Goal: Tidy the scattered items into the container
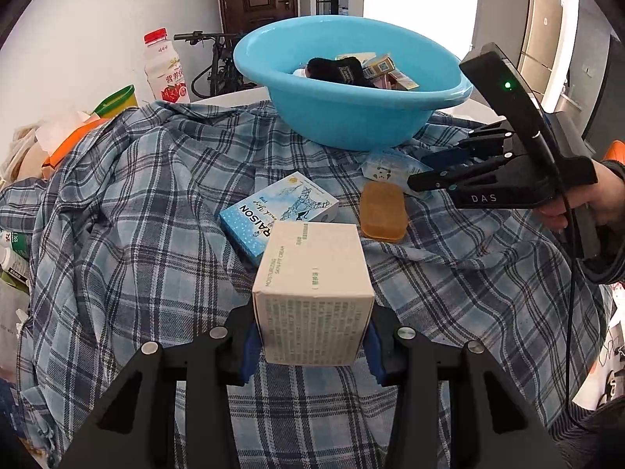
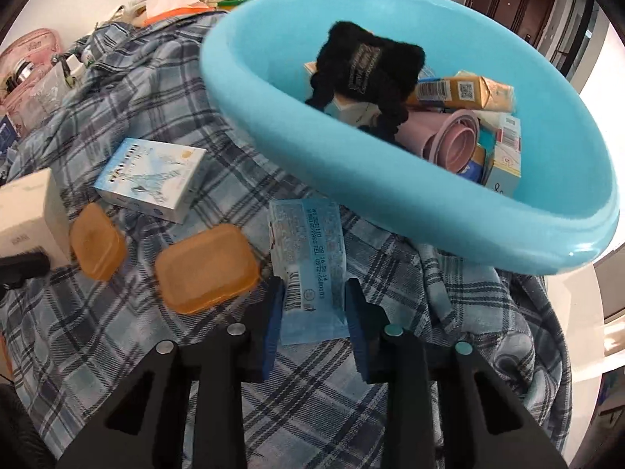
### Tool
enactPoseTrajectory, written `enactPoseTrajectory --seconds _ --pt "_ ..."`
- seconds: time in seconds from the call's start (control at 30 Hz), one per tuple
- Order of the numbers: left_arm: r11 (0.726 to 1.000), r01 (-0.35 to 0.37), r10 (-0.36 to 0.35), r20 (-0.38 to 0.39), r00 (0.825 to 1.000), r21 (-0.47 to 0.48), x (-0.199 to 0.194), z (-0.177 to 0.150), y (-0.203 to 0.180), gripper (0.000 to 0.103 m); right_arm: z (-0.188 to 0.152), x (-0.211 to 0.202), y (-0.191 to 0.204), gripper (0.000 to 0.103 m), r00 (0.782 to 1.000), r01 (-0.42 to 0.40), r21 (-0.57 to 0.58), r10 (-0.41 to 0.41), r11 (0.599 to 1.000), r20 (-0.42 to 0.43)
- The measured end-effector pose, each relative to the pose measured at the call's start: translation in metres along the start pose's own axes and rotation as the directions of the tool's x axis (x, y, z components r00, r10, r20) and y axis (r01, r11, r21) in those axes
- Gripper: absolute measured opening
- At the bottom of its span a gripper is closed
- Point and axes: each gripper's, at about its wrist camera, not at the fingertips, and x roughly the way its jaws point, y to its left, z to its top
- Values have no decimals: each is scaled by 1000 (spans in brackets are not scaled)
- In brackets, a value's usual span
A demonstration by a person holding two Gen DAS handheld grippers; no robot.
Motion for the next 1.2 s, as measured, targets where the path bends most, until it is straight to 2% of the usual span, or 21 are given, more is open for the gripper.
enactPoseTrajectory --seconds 0.2,0.33,0.53,0.7,0.87,0.93,1.0,1.03,1.1,1.2 --pt "1000 11 -11 7 1000 21 -5 -2 -8 45 -14 -20 3 30 999 -39 48 40 998 -10" --pt "999 15 -16 15 1000 28 -11 -5 -9 45 -41 -42 15 30 998 -60 61 61 996 -13" --pt "999 20 -20 9 1000 27 -9 -8 -13 45 -82 -76 41 30 997 -78 7 78 997 -22" --pt "998 39 -40 18 999 47 -8 -9 -28 45 -87 -79 60 31 996 -82 -44 80 996 -43" --pt "997 53 -55 29 998 51 -16 -10 -36 45 -95 -65 65 34 988 -143 -31 140 989 -68" --pt "998 46 -48 31 998 47 -19 -9 -34 45 -96 -61 65 38 985 -163 -27 161 986 -62" --pt "999 29 -31 36 999 44 -22 -9 -31 45 -97 -60 65 55 982 -184 -19 183 983 -52" --pt "999 23 -25 38 999 42 -23 -9 -30 45 -97 -61 66 58 980 -195 -16 194 981 -41" --pt "999 17 -19 39 999 38 -25 -9 -28 45 -97 -64 68 72 977 -213 -30 213 977 -15" --pt "999 17 -18 31 999 37 -23 -11 -26 45 -95 -67 71 77 981 -188 -62 190 980 32"
